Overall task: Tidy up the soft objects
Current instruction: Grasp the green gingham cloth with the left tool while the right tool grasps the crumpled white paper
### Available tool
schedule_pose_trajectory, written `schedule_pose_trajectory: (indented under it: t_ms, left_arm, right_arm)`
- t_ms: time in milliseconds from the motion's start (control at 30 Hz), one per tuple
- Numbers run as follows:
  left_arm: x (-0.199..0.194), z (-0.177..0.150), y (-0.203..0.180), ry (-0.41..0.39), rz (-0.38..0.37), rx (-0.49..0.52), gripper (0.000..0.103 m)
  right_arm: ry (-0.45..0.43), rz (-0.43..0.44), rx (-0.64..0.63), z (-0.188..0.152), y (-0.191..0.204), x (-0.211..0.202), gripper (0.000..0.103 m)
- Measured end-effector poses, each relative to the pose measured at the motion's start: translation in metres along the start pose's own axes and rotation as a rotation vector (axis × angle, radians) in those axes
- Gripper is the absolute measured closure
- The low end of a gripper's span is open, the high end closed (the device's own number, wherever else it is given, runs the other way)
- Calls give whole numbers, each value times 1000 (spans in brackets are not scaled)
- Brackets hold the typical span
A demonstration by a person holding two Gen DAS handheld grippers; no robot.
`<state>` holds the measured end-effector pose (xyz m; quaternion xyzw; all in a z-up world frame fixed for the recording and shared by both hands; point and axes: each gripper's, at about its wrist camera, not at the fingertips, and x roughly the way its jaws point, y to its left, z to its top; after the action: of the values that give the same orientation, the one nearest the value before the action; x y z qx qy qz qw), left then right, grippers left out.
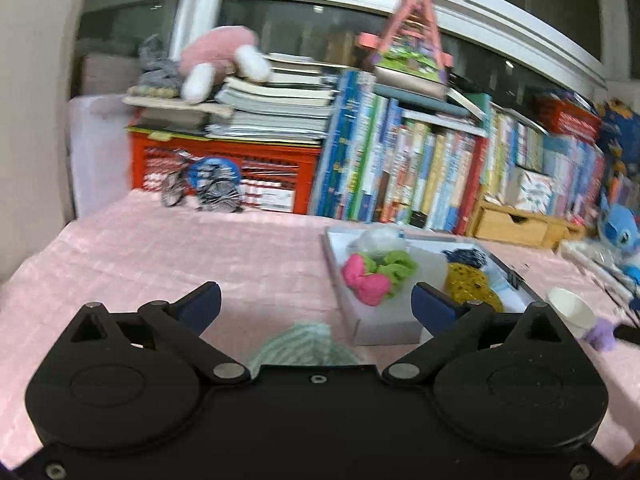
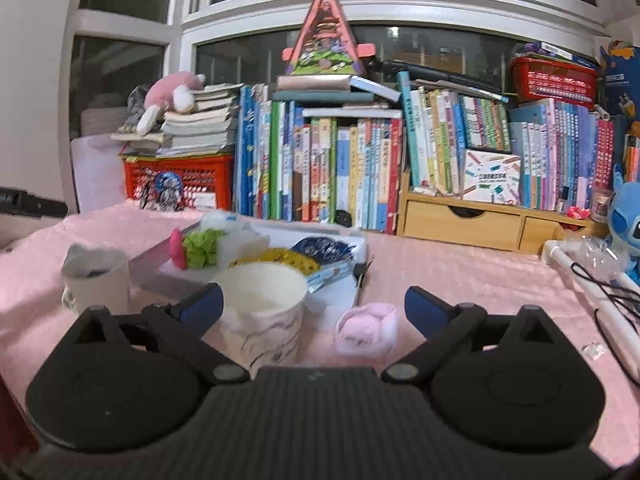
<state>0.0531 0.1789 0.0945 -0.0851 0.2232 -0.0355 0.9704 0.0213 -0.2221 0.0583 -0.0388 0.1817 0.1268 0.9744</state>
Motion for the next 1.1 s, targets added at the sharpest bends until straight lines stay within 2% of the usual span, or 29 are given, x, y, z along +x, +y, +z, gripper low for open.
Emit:
schedule_pose_trajectory:
  t_ms: [167, 333, 467, 567, 733, 833, 933, 1100]
  left_arm:
    - [6, -16, 24, 43, 8, -139, 2]
    - [19, -33, 39, 106, -9, -226, 3]
    - [39, -44, 53, 193, -34, -371, 13]
    - [52, -48, 58, 224, -46, -441, 18]
    - [64, -51, 51, 236, -62, -432, 27]
    - [71, -53, 45, 254, -71, -427, 36]
    - [76, -54, 41, 270, -65, -401, 49]
    - [79, -53, 39, 279, -68, -387, 52]
  right_arm:
    - [9, 30, -28, -17, 12, 2, 0]
    - [50, 24, -49, -30, 21, 14, 0]
    - [99, 19, -63, -37, 24, 25, 0]
    - [139, 13, -78, -40, 27, 34, 0]
    - [195, 8, -64, -42, 27, 45, 7]
    - [208, 10, -60, -43, 27, 48, 11]
    - [224, 10, -63, -44, 28, 51, 16]
    - [244, 17, -72, -47, 31, 55, 20]
